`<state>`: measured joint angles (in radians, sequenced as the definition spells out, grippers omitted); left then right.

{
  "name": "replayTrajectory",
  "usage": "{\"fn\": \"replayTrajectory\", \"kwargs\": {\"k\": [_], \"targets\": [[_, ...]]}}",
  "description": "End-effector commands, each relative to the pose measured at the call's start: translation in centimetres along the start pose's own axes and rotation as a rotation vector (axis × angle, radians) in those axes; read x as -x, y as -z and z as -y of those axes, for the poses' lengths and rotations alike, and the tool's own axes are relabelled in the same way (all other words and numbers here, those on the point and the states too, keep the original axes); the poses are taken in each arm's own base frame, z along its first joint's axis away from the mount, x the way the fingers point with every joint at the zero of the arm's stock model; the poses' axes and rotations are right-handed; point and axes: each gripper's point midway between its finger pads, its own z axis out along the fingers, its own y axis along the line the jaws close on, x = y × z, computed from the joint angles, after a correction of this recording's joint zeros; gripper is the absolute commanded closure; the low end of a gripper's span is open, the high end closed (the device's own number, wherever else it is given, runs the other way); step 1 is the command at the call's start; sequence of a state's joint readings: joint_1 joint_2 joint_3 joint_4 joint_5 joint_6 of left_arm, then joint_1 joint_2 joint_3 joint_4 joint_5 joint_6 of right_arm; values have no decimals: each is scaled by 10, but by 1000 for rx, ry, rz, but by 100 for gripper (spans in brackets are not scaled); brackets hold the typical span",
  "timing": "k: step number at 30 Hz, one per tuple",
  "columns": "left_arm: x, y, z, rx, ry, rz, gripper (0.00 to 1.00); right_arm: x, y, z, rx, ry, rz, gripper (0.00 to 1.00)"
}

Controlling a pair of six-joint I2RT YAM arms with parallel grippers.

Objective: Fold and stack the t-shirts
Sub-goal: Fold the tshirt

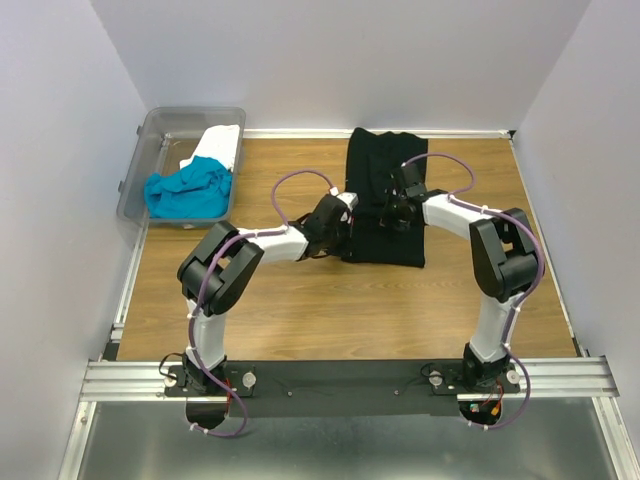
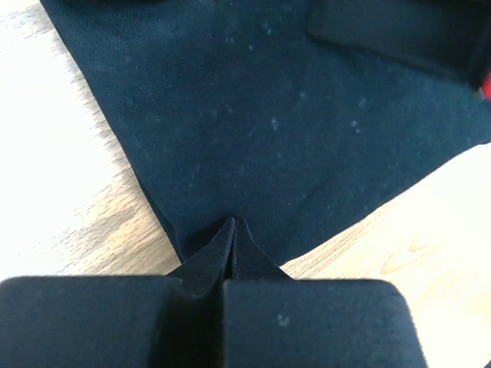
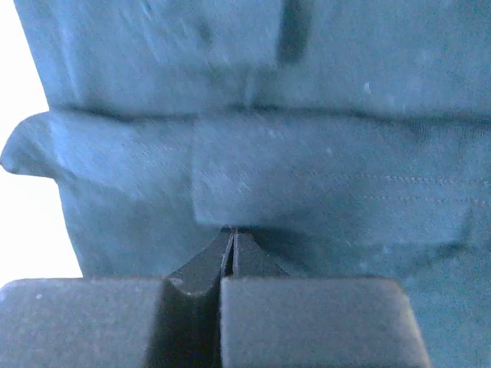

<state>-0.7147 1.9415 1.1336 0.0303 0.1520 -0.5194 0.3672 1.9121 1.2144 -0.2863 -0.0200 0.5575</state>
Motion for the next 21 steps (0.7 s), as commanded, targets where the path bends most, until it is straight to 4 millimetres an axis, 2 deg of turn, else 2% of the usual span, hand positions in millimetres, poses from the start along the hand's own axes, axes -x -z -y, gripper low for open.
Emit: {"fn": "replayTrajectory", "kwargs": {"k": [1,3,4,7,10,13,14,16,17,19,20,21], "targets": [[-53,-4,-20,41,28,-135,99,39,-10,0,-51,37,111,98],[-58,-3,-20,38,27,-145,99,55,-15,9,-95,44,147,98],[-59,-2,-21,39,29,-146,99,74,-12,5,-94,44,188,97],[-64,5,-21,33,30,-154,99,110,-9,9,-121,52,260,92],[-77,13,-22,33,38,-177,99,134,-4,12,-123,47,302,89],[-78,26,-19,22,45,-164,99,149,12,2,-73,61,328,88],[-70,32,-14,12,43,-139,99,153,27,-7,-30,68,342,88],[-52,38,-6,-1,39,-94,98,146,36,-9,11,60,327,88],[-29,45,4,-17,30,-37,96,146,52,-18,70,54,329,88],[-5,53,15,-38,21,16,95,130,56,-18,139,41,291,88],[16,60,26,-57,9,65,94,124,59,-19,177,32,276,88],[28,64,29,-68,2,92,94,115,66,-22,252,30,257,88]]}}
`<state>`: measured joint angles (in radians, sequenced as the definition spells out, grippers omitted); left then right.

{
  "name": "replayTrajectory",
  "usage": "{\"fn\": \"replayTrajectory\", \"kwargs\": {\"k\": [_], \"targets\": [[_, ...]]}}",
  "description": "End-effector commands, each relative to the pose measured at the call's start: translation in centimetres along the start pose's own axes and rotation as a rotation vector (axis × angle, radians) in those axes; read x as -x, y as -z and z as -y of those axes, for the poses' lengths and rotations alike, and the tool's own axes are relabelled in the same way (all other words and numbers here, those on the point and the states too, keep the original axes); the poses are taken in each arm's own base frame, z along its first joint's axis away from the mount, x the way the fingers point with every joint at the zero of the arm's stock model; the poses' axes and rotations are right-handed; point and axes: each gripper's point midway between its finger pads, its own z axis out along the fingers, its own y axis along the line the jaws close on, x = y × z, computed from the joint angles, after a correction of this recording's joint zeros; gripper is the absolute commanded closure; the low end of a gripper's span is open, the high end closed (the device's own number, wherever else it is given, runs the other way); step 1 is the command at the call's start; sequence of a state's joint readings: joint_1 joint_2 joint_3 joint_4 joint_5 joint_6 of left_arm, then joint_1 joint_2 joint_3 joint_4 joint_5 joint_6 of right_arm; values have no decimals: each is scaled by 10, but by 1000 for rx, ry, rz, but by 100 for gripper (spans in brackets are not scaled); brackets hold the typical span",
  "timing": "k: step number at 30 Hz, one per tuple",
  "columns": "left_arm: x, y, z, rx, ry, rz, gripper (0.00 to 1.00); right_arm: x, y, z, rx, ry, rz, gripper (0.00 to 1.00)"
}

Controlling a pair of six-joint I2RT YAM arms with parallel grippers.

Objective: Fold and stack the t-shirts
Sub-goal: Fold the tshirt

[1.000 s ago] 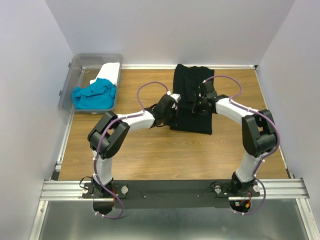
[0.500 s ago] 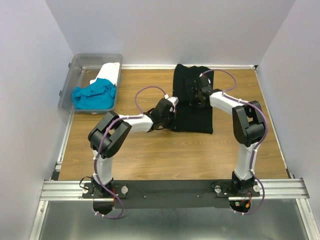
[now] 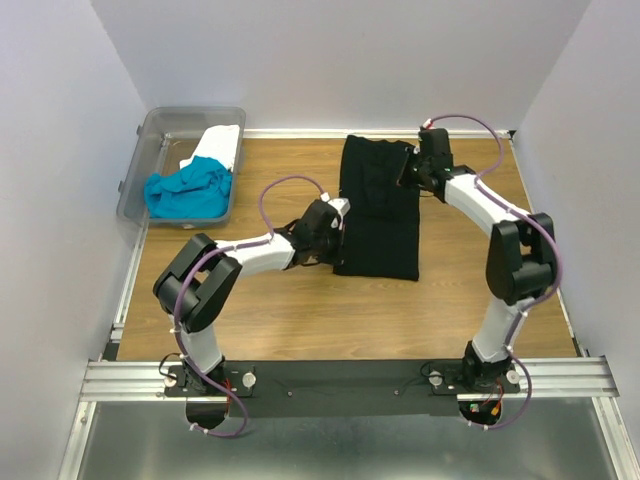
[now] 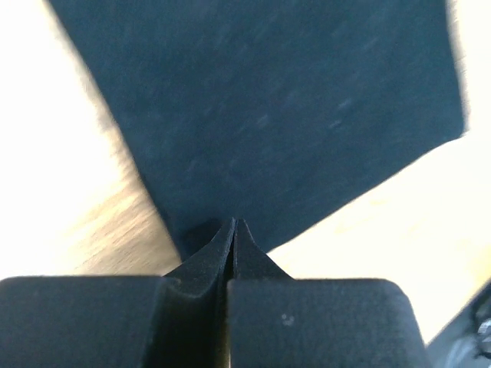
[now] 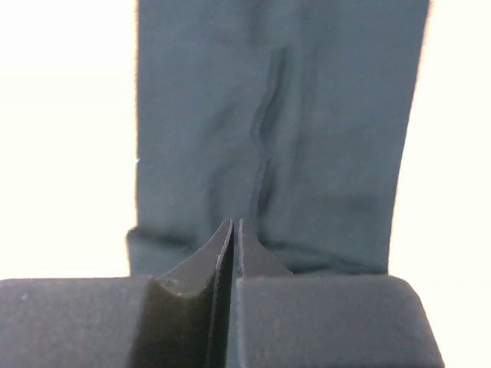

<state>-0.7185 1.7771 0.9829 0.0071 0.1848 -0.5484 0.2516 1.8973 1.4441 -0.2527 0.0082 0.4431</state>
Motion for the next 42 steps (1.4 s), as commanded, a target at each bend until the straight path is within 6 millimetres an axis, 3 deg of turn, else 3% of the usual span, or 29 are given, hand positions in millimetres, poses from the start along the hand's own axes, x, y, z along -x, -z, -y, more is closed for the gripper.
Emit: {"fn": "replayTrajectory", "kwargs": {"k": [1,2,4,8,10,11,12,16,20,24,28,32,34,35,38,40,41,42], "targets": [[61,28,30,-50,-29,141,94,-14,30,-22,245,-44,-49,88],[75,30,35,-65,-43,168,94,-21,37,-30,331,-56,-82,88],[90,30,31,-67,-47,190,94,-24,39,-27,388,-72,-88,88],[118,11,23,-120,-54,214,94,-49,37,-17,504,-126,-146,91],[125,0,15,-129,-54,212,94,-43,33,-1,537,-170,-118,92],[120,-15,3,-129,-41,176,94,-51,26,7,536,-202,-141,92],[130,-19,4,-140,-50,186,94,-53,22,17,536,-216,-142,93],[128,-49,-15,-146,-35,143,94,-67,3,40,530,-236,-175,94],[110,-80,-41,-133,14,77,95,-87,-16,65,518,-286,-202,94],[107,-88,-60,-140,72,51,96,-93,-26,103,497,-365,-180,94],[116,-77,-71,-130,84,76,96,-85,-19,114,500,-384,-163,94],[128,-42,-56,-144,67,122,94,-50,19,92,551,-345,-103,90],[136,-19,-41,-172,51,156,93,-45,45,76,582,-324,-82,88],[124,-15,-40,-171,54,140,93,-44,54,70,597,-317,-79,88],[106,2,-25,-212,37,117,93,-73,76,52,633,-333,-134,87],[82,15,-12,-237,11,87,93,-91,92,32,673,-326,-171,87],[74,18,-7,-239,-6,79,93,-115,96,29,673,-339,-212,87],[58,23,-6,-235,-11,59,93,-125,99,25,674,-339,-230,87]]}}
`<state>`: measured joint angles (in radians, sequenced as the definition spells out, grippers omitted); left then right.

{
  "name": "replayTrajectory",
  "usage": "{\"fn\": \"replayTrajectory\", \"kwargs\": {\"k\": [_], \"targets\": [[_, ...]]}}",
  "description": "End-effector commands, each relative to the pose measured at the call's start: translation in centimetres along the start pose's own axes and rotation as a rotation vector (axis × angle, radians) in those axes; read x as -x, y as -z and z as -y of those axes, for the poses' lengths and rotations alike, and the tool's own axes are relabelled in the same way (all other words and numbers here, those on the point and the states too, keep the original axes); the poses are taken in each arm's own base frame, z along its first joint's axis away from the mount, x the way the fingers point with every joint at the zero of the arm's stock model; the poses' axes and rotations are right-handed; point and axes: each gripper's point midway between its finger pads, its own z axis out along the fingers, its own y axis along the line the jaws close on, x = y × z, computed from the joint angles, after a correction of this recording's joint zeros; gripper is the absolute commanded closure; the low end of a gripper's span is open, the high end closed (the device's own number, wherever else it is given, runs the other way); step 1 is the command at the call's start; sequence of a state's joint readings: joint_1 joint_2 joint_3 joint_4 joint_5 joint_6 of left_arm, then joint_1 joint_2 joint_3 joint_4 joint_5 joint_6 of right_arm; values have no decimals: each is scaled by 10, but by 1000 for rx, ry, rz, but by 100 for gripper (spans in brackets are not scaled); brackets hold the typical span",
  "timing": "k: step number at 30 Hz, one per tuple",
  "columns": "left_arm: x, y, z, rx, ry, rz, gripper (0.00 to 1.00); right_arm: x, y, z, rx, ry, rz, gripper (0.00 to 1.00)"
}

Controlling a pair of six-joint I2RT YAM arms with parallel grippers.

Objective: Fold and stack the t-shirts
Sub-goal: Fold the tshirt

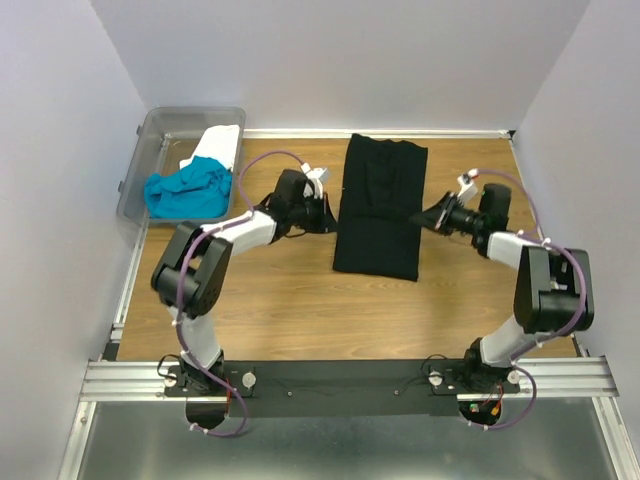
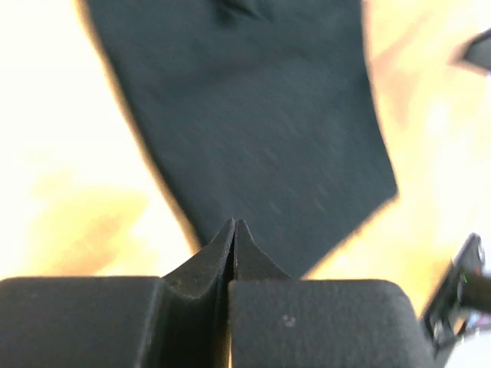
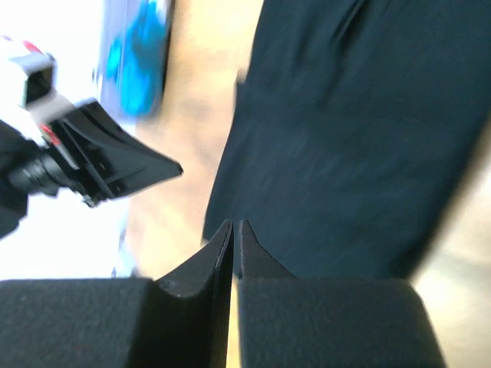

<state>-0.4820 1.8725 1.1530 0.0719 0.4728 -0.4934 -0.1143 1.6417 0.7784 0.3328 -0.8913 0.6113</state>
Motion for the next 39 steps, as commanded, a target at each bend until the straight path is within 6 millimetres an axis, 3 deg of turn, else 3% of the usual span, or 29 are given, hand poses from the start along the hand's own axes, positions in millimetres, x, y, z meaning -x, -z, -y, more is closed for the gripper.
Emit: {"fn": "replayTrajectory", "kwargs": {"k": [1,2,5,9,14,19,23,26,29,33,36,39], "targets": [[-46,16,31,-67,-62,-77,93,-72,-2,-11,34,-79,-140,87],[-53,19,35,-71,-67,-85,93,-92,2,-6,20,-112,-166,87],[-86,17,34,-63,-63,-141,93,-127,5,1,2,-125,-205,87],[-107,14,19,-9,-14,-161,93,-159,16,22,-68,-168,-219,90],[-132,12,-7,91,60,-203,95,-170,23,48,-201,-207,-168,94],[-147,22,-19,143,97,-215,96,-166,29,44,-194,-225,-148,95],[-148,32,-20,164,93,-202,96,-163,33,15,-79,-190,-181,95],[-144,36,-17,162,89,-190,96,-147,37,-6,-42,-132,-165,94],[-129,40,1,106,80,-157,96,-131,34,-18,-18,-107,-147,94],[-86,43,26,51,26,-60,96,-126,27,-6,-54,-113,-145,94],[-70,32,32,38,4,-62,96,-129,22,7,-82,-121,-157,94],[-71,15,25,52,16,-90,96,-132,19,20,-118,-131,-163,94]]}}
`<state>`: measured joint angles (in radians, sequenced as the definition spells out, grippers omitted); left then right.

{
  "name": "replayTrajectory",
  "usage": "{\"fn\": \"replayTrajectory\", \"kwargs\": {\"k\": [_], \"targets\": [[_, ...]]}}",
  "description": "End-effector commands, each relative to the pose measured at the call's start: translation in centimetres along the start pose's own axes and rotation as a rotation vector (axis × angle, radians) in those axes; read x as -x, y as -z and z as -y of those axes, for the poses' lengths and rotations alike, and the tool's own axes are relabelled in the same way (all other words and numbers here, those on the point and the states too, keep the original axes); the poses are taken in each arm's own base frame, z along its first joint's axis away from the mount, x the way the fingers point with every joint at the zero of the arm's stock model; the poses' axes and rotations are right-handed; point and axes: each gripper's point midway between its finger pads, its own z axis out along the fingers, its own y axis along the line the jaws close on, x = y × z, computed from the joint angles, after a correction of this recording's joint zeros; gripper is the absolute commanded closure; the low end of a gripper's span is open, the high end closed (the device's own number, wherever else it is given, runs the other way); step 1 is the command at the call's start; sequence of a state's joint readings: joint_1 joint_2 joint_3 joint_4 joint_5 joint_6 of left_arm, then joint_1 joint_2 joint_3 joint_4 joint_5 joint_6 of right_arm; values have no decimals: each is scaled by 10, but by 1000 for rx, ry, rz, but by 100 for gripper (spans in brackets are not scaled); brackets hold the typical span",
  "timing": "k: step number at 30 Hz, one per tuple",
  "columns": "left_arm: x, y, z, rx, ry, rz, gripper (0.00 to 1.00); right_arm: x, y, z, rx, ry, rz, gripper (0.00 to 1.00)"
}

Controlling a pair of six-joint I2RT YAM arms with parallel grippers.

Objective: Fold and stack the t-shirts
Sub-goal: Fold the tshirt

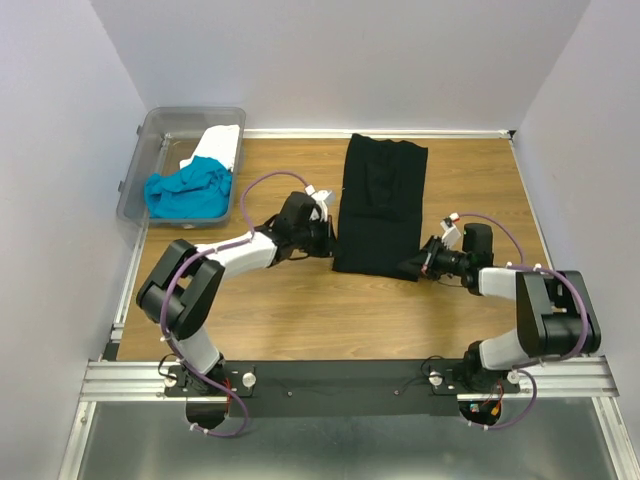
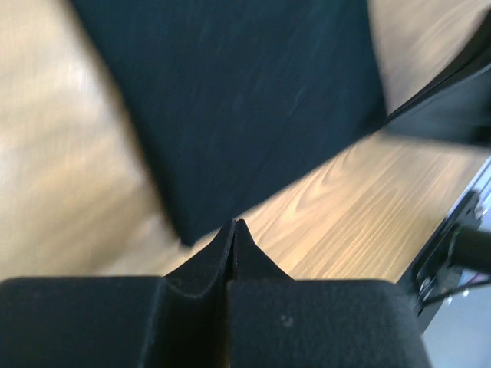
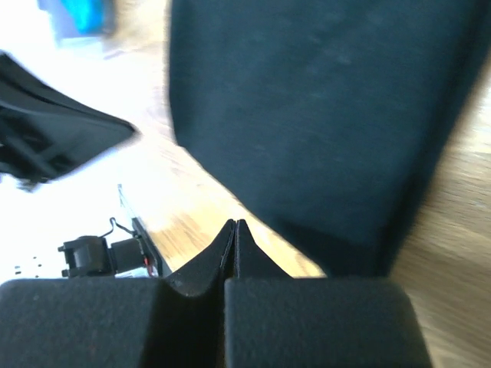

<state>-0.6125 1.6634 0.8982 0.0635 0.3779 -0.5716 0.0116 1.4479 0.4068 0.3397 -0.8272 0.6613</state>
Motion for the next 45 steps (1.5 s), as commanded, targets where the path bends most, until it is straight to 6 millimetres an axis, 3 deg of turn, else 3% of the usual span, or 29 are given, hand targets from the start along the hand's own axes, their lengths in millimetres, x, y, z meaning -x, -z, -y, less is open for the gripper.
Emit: {"fn": "replayTrajectory", "kwargs": {"k": [1,6,13,18,20,21,22,26,29,30,32,33,34,35,36,37,39,45], "targets": [[4,-18,-9,21,-4,-27,96,1,-4,23,-82,-14,7,95],[-29,-35,-39,93,42,-123,96,-10,2,61,-196,-123,24,95],[-74,-24,-70,192,89,-200,96,-31,17,98,-375,-246,27,95],[-94,-10,-77,219,118,-224,97,-41,30,107,-474,-272,27,94],[-115,2,-83,248,143,-266,97,-42,37,105,-502,-267,26,94],[-113,8,-79,241,148,-250,97,-49,41,106,-525,-284,5,94],[-127,15,-83,254,161,-270,97,-48,42,99,-508,-278,16,94],[-141,34,-78,266,174,-259,96,-54,55,92,-576,-290,7,94],[-132,45,-70,279,166,-220,94,-48,62,78,-587,-244,-5,93],[-121,50,-67,289,153,-179,92,-46,64,74,-588,-228,-8,91],[-101,58,-58,307,136,-127,76,-28,65,51,-553,-194,29,87],[-94,62,-55,315,131,-108,61,-35,65,49,-566,-176,10,84],[-80,65,-49,317,122,-76,52,-28,66,40,-572,-160,29,81],[-79,71,-50,344,124,-80,43,-33,69,38,-611,-137,12,78],[-69,77,-49,368,112,-43,28,-33,70,33,-617,-125,17,70],[-64,83,-49,394,106,-36,20,-36,71,28,-646,-99,4,66],[-53,94,-54,453,94,10,13,-41,71,26,-683,-84,-11,56],[-46,119,-62,539,75,63,12,-64,53,10,-771,-26,-51,43]]}}
